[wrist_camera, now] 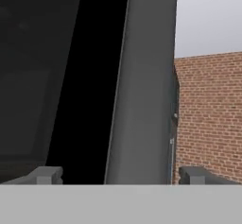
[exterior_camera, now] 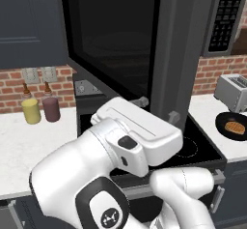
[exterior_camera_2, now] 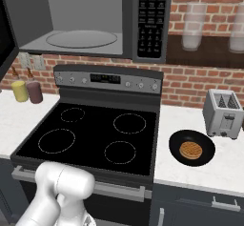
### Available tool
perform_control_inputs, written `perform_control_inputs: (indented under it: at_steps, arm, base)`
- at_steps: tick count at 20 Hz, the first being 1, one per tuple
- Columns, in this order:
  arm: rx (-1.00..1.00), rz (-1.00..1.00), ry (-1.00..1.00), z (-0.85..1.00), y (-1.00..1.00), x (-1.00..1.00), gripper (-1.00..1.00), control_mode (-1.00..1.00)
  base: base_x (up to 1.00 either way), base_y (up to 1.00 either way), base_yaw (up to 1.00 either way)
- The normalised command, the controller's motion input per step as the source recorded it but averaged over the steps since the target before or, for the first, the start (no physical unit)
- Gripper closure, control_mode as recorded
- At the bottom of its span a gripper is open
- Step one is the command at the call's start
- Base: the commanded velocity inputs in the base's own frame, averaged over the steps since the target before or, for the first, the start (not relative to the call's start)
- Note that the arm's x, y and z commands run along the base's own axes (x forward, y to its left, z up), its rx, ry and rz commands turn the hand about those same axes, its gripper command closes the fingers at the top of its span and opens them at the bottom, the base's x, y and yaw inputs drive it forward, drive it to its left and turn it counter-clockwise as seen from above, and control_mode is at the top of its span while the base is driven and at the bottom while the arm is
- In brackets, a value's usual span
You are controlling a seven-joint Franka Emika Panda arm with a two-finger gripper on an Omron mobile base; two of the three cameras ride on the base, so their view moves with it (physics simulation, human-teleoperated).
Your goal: Open the microwave, place the bowl with waffle inside the microwave, then close the microwave door and turn it on.
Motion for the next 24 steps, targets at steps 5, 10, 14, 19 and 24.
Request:
perform_control_inputs:
  at_steps: [5, 10, 14, 19, 24]
  arm:
    - [0.00, 0.15, 0.04, 0.00, 0.11, 0.00, -1.00, -1.00]
    - [0.00, 0.06, 0.00, 0.00, 0.25, -0.40, -1.00, -1.00]
    - [0.00, 0.00, -0.01, 0.00, 0.27, -0.62, -1.00, -1.00]
    - [0.00, 0.01, -0.03, 0.01, 0.13, -0.60, -1.00, -1.00]
    - [0.13, 0.30, 0.01, 0.03, -0.68, -0.42, -1.00, -1.00]
  base:
    - [0.00, 0.00, 0.00]
    - [0.00, 0.00, 0.00]
    - [0.00, 0.00, 0.00]
    - [0.00, 0.00, 0.00]
    - [0.00, 0.00, 0.00]
